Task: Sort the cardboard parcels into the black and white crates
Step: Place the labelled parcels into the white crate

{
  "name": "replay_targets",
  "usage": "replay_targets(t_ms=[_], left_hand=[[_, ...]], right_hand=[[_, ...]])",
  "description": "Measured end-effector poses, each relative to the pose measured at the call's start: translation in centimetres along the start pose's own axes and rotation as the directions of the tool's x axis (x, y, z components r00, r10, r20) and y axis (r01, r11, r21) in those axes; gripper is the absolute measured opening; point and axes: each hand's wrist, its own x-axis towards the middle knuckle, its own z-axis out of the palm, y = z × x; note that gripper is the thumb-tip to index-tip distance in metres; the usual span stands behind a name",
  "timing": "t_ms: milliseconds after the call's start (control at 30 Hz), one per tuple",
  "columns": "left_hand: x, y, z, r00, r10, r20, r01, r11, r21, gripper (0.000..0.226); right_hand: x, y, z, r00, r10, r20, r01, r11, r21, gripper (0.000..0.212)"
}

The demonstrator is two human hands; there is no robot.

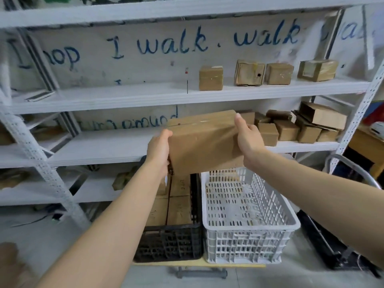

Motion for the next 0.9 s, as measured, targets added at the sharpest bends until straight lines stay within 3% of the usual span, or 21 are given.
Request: replay_targets(t_ms=[100,267,367,467,600,667,900], left_hand=[[2.1,-0.7,-0.4,1.000,-0.003,0.029,0.004,1.000,-0.023,0.008],[6.0,-3.0,0.9,0.993,-0.032,0.112,0.025,0.998,0.061,0.058],[8.3,-3.9,2.4,0.986,-0.042,0.161,0.018,0.989,0.144,0.068],[10.6,-4.4,4.6,0.987,-0.066,0.144,0.051,0.993,0.108,0.047],[13.0,-5.5,7.8,0.982,-0.153,0.115,0.163,0.983,-0.089,0.010],[14.0,-6.4,9.3,0.979,-0.171,0.112,0.184,0.976,-0.116,0.012],[17.6,-8.8,11.7,0.966,-0.251,0.066,0.254,0.967,-0.039,0.016]], right_hand=[[1.9,0.8,1.4,1.000,0.012,0.016,-0.012,1.000,-0.023,0.057],[5.9,1.8,1.9,0.998,0.056,0.024,-0.054,0.996,-0.066,0.062],[8.9,2.6,1.5,0.993,0.115,0.030,-0.112,0.990,-0.083,0.050],[12.2,3.2,0.5,0.987,0.160,0.008,-0.158,0.983,-0.090,0.056],[16.7,4.1,-1.0,0.988,0.157,-0.005,-0.157,0.980,-0.124,0.067],[18.4,4.5,-1.6,0.986,0.167,-0.014,-0.167,0.975,-0.146,0.069],[22.1,6.6,-2.2,0.969,0.241,-0.047,-0.245,0.957,-0.154,0.033]])
